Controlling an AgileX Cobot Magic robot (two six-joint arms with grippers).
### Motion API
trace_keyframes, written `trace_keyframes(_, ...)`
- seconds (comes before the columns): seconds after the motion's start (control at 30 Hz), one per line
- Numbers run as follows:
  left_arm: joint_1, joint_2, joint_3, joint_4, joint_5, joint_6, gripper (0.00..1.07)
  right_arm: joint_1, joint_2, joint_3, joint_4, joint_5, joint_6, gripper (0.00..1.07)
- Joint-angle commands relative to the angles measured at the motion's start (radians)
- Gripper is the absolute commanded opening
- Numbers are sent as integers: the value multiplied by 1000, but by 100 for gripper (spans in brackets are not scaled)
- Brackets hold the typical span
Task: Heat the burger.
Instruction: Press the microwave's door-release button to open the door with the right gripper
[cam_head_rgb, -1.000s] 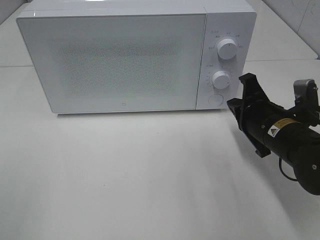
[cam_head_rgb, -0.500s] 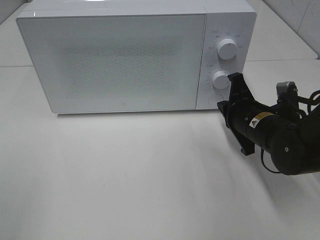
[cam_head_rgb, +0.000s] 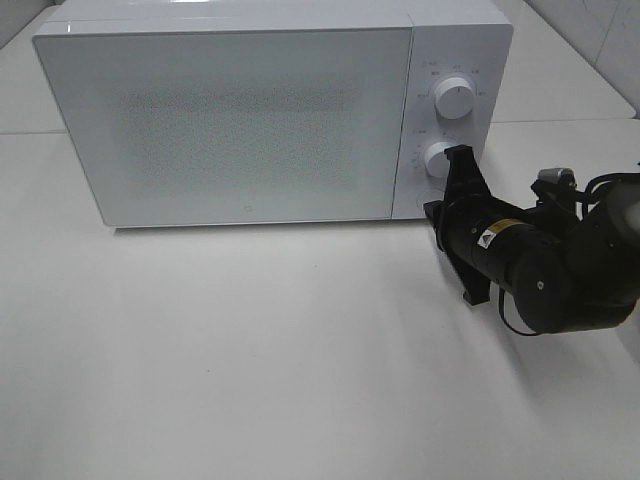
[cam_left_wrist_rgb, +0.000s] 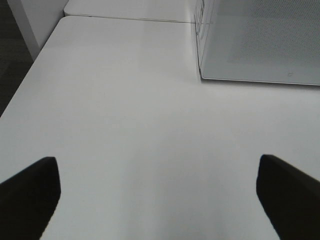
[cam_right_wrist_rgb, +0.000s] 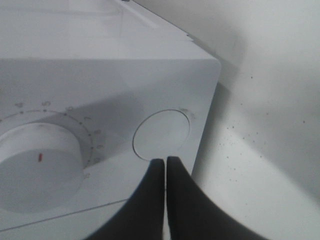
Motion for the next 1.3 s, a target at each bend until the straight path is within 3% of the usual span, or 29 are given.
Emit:
trace_keyframes(0.03,-1,-4,-2,2,2,6,100,-6,5,-16,-2,13,-2,0)
trace_keyframes(0.6,-1,-4,-2,2,2,6,100,-16,48,-61,34,5,-13,0)
trace_keyframes(1.3,-1,-4,-2,2,2,6,100,-41,48,-126,-54,-18,12,0)
